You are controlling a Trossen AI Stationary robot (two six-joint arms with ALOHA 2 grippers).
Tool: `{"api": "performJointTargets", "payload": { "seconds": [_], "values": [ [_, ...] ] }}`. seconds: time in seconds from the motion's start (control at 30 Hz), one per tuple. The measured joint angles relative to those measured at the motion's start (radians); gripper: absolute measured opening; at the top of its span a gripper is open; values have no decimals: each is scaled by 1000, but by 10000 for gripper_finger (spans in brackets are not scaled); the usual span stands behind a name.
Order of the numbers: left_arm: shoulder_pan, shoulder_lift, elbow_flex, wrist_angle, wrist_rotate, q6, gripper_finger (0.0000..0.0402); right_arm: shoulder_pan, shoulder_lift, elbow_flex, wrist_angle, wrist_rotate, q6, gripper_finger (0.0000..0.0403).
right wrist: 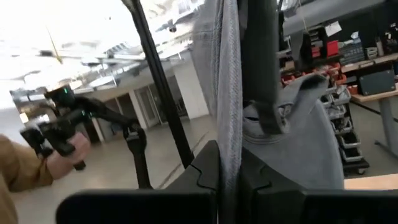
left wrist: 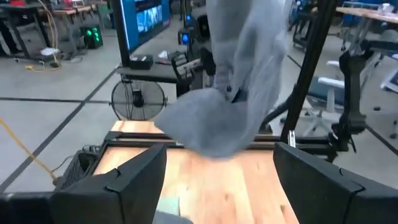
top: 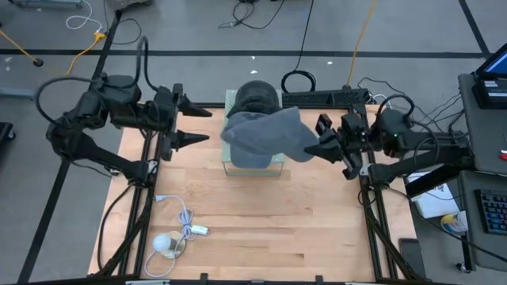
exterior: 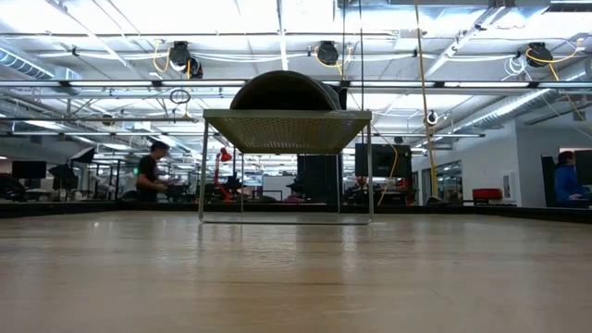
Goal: Pick & Place hat
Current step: Stack the gray cap on top of the gray cap on the shelf
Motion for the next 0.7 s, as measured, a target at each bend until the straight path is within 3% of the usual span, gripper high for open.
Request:
{"api": "performJointTargets", "payload": {
  "seconds": [0.33,0.7],
  "values": [
    [-10,98,203,-88,1,25,296,-11,78,126,-84,-3,-39,3],
    [-61,145,206,-63,-1,53,296,-11,101,125,-88,0,-29,3]
  ]
}}
